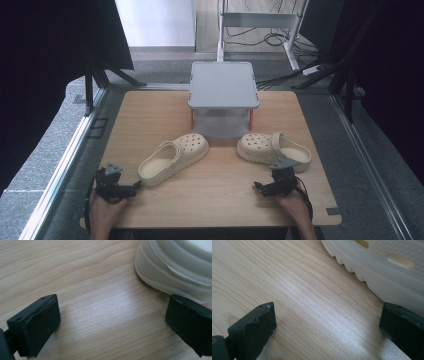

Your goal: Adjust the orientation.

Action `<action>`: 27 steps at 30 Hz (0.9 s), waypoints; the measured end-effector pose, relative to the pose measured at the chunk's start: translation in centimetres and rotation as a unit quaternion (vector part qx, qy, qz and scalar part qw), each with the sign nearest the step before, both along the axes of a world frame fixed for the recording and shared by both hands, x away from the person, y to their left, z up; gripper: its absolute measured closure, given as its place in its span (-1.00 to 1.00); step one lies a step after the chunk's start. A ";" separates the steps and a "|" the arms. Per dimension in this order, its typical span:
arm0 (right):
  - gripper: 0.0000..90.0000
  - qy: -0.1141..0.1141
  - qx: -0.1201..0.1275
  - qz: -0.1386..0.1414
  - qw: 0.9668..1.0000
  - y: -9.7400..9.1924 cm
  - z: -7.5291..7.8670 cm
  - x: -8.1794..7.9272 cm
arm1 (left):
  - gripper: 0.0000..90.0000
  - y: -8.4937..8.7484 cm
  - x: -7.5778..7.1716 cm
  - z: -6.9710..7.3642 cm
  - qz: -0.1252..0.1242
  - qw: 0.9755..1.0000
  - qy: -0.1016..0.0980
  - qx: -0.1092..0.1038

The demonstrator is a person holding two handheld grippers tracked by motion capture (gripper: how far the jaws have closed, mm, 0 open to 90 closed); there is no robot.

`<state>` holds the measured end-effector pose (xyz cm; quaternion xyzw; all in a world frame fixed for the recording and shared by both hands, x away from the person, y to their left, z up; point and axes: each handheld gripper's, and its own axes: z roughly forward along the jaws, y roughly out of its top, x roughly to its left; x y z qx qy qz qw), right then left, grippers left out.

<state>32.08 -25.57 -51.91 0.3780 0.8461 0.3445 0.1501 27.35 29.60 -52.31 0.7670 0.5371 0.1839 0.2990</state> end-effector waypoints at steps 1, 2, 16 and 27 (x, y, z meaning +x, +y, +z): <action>-0.99 0.000 0.000 0.000 1.000 0.0 0.0 0.0 | -1.00 0.0 0.0 0.0 0.000 1.000 0.000 0.000; -0.99 0.000 0.000 0.000 1.000 0.0 0.0 0.0 | -1.00 0.0 0.0 0.0 0.001 1.000 0.000 0.000; -0.98 0.000 0.000 -0.002 1.000 0.0 0.0 -0.1 | -0.98 -0.1 -0.2 0.0 0.005 1.000 -0.002 0.001; -0.72 0.021 0.009 0.003 1.000 0.5 2.2 -0.9 | -0.97 -0.1 -0.2 0.0 0.006 1.000 -0.002 0.000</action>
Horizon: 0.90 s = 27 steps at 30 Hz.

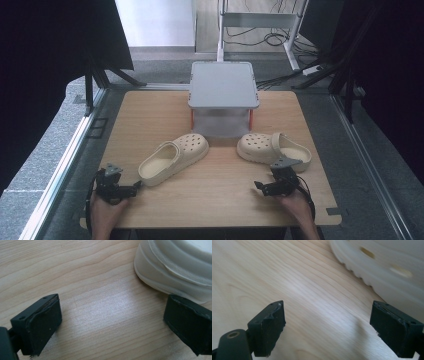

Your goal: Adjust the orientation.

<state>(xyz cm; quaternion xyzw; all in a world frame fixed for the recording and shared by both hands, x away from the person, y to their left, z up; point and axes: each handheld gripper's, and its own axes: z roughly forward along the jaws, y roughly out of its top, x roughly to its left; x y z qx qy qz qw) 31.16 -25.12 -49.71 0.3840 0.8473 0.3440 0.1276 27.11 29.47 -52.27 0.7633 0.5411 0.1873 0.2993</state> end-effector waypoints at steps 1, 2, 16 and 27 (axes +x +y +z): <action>-0.72 0.001 -0.001 0.006 1.000 0.2 0.4 -0.1 | -0.97 0.0 0.0 0.0 0.000 1.000 0.000 0.000; -0.72 0.001 -0.005 0.011 1.000 0.5 0.8 -0.2 | -0.97 0.0 0.0 0.0 0.000 1.000 0.000 0.000; -0.71 0.020 0.017 0.053 0.998 5.7 5.9 1.4 | -0.96 0.0 0.0 0.0 0.001 1.000 0.000 -0.001; -0.71 0.033 0.021 0.096 0.995 13.3 8.9 4.8 | -0.96 0.0 0.0 0.0 -0.001 1.000 -0.002 0.002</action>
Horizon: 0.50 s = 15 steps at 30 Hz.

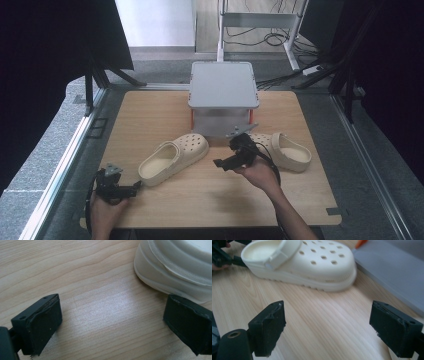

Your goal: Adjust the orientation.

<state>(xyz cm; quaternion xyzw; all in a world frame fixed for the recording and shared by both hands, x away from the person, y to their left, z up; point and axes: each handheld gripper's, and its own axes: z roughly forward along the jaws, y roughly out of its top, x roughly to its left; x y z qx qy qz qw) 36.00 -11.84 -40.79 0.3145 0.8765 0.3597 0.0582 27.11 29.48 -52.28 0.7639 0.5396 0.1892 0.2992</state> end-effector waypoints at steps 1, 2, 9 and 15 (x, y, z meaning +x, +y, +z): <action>-0.71 0.003 -0.002 0.003 1.000 0.7 0.1 0.3 | -0.96 0.0 0.0 0.0 0.000 1.000 0.000 0.000; -0.71 0.004 -0.004 0.004 1.000 1.5 0.2 0.6 | -0.96 0.0 0.0 0.0 0.000 1.000 0.000 0.000; -0.71 0.029 -0.017 0.004 0.999 5.8 0.2 2.8 | -0.95 0.0 0.0 0.0 0.000 1.000 -0.001 0.000; -0.72 0.045 -0.019 0.005 0.999 9.1 0.1 3.6 | -0.95 0.0 0.0 0.0 -0.001 1.000 -0.001 0.000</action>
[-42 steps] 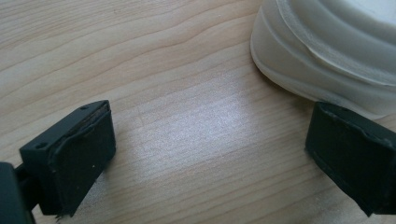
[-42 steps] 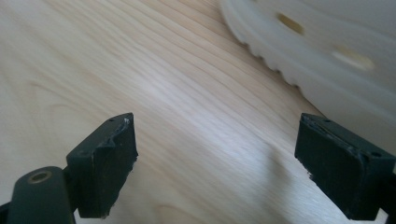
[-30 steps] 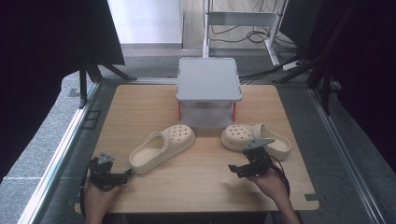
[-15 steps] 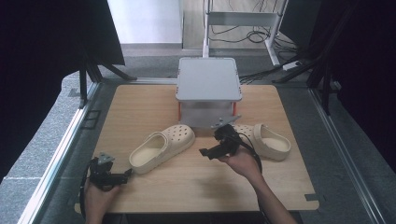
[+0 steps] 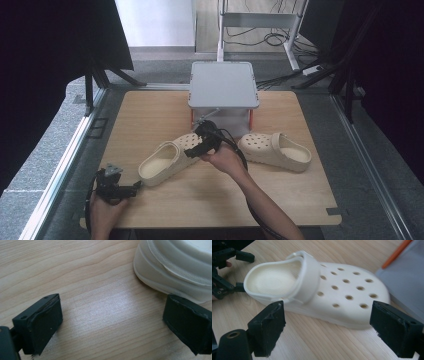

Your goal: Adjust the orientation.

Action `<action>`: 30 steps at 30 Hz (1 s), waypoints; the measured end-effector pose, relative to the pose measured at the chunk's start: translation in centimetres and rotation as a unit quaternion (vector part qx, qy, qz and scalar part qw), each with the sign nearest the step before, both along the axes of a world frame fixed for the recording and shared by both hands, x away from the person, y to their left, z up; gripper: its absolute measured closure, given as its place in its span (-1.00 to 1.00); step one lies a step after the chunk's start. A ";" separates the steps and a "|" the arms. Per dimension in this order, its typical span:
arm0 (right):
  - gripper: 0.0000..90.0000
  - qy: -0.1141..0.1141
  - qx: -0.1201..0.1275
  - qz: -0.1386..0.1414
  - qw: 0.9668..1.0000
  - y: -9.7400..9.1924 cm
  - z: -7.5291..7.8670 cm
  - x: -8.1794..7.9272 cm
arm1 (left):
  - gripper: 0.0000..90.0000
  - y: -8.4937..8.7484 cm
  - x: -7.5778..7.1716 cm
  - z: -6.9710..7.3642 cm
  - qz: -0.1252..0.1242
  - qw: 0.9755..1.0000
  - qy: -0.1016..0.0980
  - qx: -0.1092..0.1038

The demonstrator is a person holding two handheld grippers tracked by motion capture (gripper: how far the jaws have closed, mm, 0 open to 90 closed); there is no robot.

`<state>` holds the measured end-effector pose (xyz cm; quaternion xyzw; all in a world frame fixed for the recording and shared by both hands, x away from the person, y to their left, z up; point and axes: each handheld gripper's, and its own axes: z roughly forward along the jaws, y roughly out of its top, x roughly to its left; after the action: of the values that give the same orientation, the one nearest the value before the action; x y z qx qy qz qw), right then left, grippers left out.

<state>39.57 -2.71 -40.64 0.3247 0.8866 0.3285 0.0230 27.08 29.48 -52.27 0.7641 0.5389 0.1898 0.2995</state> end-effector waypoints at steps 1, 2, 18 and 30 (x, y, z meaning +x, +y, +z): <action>-0.72 0.001 -0.003 0.000 1.000 0.6 0.0 0.0 | -0.95 0.0 0.0 0.0 0.000 1.000 0.000 0.000; -0.72 0.002 -0.007 0.001 1.000 1.1 -0.1 0.1 | -0.95 0.0 0.0 0.0 0.000 1.000 0.000 0.000; -0.01 0.021 -0.078 0.021 0.997 7.5 -0.9 1.5 | -0.94 0.0 0.0 0.0 -0.001 1.000 0.000 0.000; 0.69 -0.036 -0.180 0.067 0.981 7.7 0.6 1.0 | -0.94 0.0 0.0 0.0 -0.002 1.000 -0.001 -0.002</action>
<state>40.59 4.97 -40.00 0.2433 0.9495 0.1759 0.0908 27.08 29.48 -52.28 0.7648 0.5373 0.1886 0.3015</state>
